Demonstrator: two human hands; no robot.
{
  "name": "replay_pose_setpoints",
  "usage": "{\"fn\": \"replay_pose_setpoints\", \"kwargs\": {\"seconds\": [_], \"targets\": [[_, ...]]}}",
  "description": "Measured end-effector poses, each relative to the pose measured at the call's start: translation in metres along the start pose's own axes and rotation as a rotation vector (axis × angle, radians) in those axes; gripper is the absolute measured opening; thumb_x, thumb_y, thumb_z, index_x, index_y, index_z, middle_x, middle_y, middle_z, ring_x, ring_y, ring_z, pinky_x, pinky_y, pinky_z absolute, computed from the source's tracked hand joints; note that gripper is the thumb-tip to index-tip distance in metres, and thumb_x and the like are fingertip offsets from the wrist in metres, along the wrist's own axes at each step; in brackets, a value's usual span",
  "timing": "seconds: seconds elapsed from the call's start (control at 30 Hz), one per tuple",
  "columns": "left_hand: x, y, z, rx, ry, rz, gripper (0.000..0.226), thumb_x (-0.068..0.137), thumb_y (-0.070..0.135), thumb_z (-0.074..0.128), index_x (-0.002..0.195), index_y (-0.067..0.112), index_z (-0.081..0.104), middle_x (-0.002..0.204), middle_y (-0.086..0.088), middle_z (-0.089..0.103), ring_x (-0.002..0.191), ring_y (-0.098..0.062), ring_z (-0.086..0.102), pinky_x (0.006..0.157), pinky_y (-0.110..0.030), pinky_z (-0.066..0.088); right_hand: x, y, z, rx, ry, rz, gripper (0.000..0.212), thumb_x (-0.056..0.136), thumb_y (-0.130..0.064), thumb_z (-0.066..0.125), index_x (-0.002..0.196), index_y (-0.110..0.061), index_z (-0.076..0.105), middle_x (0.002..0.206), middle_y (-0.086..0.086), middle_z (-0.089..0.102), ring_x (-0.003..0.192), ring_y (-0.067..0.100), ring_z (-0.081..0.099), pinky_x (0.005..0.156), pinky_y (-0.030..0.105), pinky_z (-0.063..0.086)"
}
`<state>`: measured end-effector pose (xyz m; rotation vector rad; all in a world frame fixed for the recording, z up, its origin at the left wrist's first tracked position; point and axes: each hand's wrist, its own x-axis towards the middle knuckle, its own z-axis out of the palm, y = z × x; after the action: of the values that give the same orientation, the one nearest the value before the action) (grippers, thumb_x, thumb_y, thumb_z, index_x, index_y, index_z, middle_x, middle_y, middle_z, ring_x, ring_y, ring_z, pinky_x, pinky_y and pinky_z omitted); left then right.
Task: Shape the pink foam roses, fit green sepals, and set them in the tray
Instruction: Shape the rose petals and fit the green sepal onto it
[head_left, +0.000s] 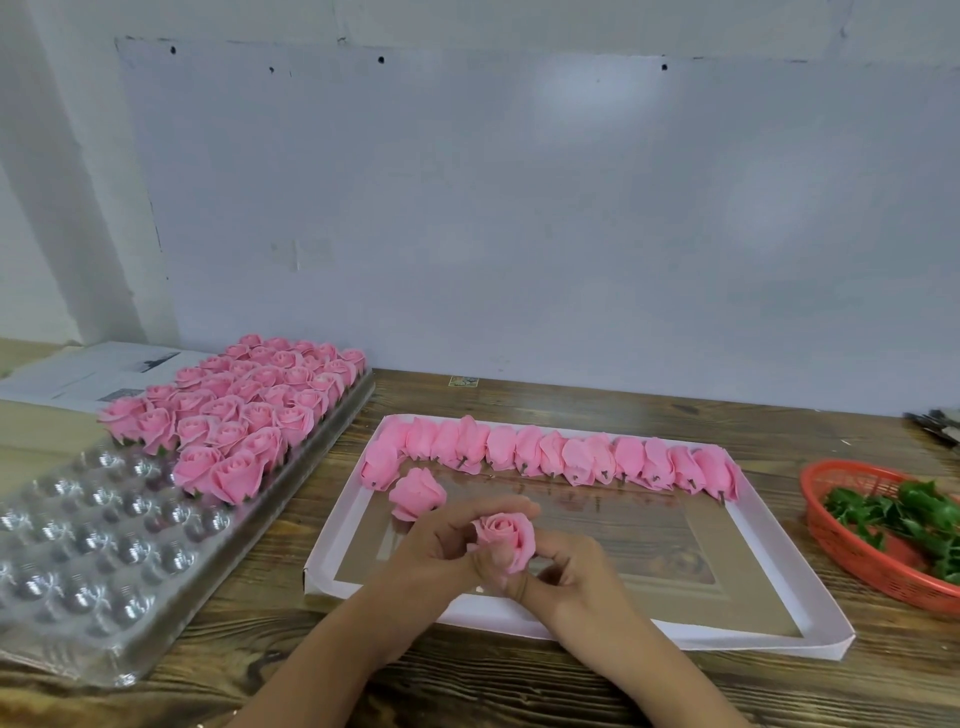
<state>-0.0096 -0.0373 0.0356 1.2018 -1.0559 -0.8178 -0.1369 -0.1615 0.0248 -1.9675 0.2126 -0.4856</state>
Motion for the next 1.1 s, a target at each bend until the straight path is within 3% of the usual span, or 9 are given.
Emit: {"fn": "replay_pose_setpoints", "kwargs": {"seconds": [0.2, 0.3, 0.37, 0.5, 0.6, 0.7, 0.8, 0.97, 1.1], "targets": [[0.0, -0.004, -0.003, 0.0, -0.024, -0.007, 0.057, 0.081, 0.017, 0.082, 0.129, 0.038, 0.062, 0.134, 0.002, 0.065, 0.125, -0.015, 0.059, 0.098, -0.025, 0.05, -0.001, -0.004, -0.001, 0.042, -0.008, 0.011, 0.018, 0.09, -0.031, 0.067, 0.104, -0.035, 0.075, 0.081, -0.011, 0.072, 0.059, -0.005, 0.052, 0.059, 0.008, 0.038], [0.001, -0.007, -0.004, 0.007, 0.014, -0.047, 0.069, 0.073, 0.019, 0.087, 0.13, 0.046, 0.059, 0.132, 0.006, 0.065, 0.125, -0.013, 0.058, 0.098, -0.027, 0.051, 0.0, -0.001, -0.001, 0.036, 0.022, 0.04, 0.02, 0.089, -0.03, 0.066, 0.103, -0.042, 0.074, 0.093, -0.007, 0.075, 0.079, 0.011, 0.062, 0.07, 0.016, 0.042], [0.003, -0.007, -0.003, 0.016, 0.044, -0.049, 0.066, 0.071, 0.023, 0.089, 0.126, 0.047, 0.062, 0.129, 0.008, 0.066, 0.123, -0.011, 0.06, 0.096, -0.025, 0.052, 0.002, 0.0, -0.001, 0.024, 0.044, 0.053, 0.021, 0.086, -0.039, 0.065, 0.104, -0.046, 0.073, 0.096, -0.008, 0.075, 0.085, 0.014, 0.063, 0.071, 0.021, 0.043], [0.004, -0.005, -0.001, 0.013, 0.104, -0.002, 0.051, 0.072, 0.032, 0.087, 0.119, 0.037, 0.069, 0.122, 0.0, 0.071, 0.118, -0.016, 0.064, 0.093, -0.025, 0.052, 0.003, 0.002, 0.0, -0.003, 0.056, 0.016, 0.02, 0.088, -0.05, 0.064, 0.107, -0.046, 0.071, 0.094, -0.008, 0.074, 0.078, 0.005, 0.058, 0.066, 0.016, 0.041], [0.003, -0.005, -0.002, 0.013, 0.111, 0.002, 0.053, 0.071, 0.033, 0.089, 0.12, 0.038, 0.069, 0.123, 0.002, 0.07, 0.118, -0.014, 0.064, 0.092, -0.022, 0.052, 0.002, 0.001, -0.001, 0.001, 0.063, 0.017, 0.02, 0.088, -0.049, 0.063, 0.105, -0.043, 0.073, 0.092, -0.006, 0.074, 0.077, 0.004, 0.057, 0.065, 0.015, 0.04], [0.004, -0.007, -0.002, 0.071, 0.094, -0.013, 0.056, 0.072, 0.029, 0.089, 0.121, 0.043, 0.066, 0.125, 0.007, 0.069, 0.12, -0.009, 0.062, 0.091, -0.019, 0.052, 0.002, 0.002, -0.001, -0.029, 0.067, 0.045, 0.018, 0.09, -0.036, 0.065, 0.103, -0.046, 0.072, 0.094, -0.01, 0.074, 0.083, 0.009, 0.062, 0.068, 0.018, 0.044], [0.005, -0.007, -0.002, 0.154, 0.12, -0.028, 0.049, 0.075, 0.03, 0.087, 0.118, 0.043, 0.068, 0.122, 0.009, 0.07, 0.119, -0.007, 0.062, 0.092, -0.022, 0.052, 0.003, 0.004, -0.001, -0.058, 0.117, 0.068, 0.021, 0.09, -0.028, 0.068, 0.101, -0.045, 0.073, 0.085, -0.013, 0.072, 0.076, 0.005, 0.058, 0.063, 0.015, 0.043], [0.006, -0.011, -0.003, 0.174, 0.193, -0.091, 0.04, 0.074, 0.032, 0.085, 0.111, 0.04, 0.072, 0.113, 0.009, 0.074, 0.109, -0.007, 0.066, 0.094, -0.031, 0.052, 0.004, 0.006, 0.002, -0.138, 0.17, 0.094, 0.009, 0.087, -0.032, 0.071, 0.095, -0.037, 0.073, 0.073, -0.013, 0.066, 0.07, 0.005, 0.053, 0.06, 0.018, 0.044], [0.006, -0.011, -0.002, 0.154, 0.201, -0.07, 0.039, 0.078, 0.026, 0.085, 0.11, 0.043, 0.071, 0.113, 0.01, 0.074, 0.108, -0.007, 0.066, 0.087, -0.023, 0.054, 0.004, 0.007, 0.002, -0.163, 0.169, 0.087, 0.011, 0.088, -0.037, 0.069, 0.098, -0.038, 0.072, 0.079, -0.006, 0.067, 0.076, 0.009, 0.056, 0.065, 0.022, 0.047]]}}
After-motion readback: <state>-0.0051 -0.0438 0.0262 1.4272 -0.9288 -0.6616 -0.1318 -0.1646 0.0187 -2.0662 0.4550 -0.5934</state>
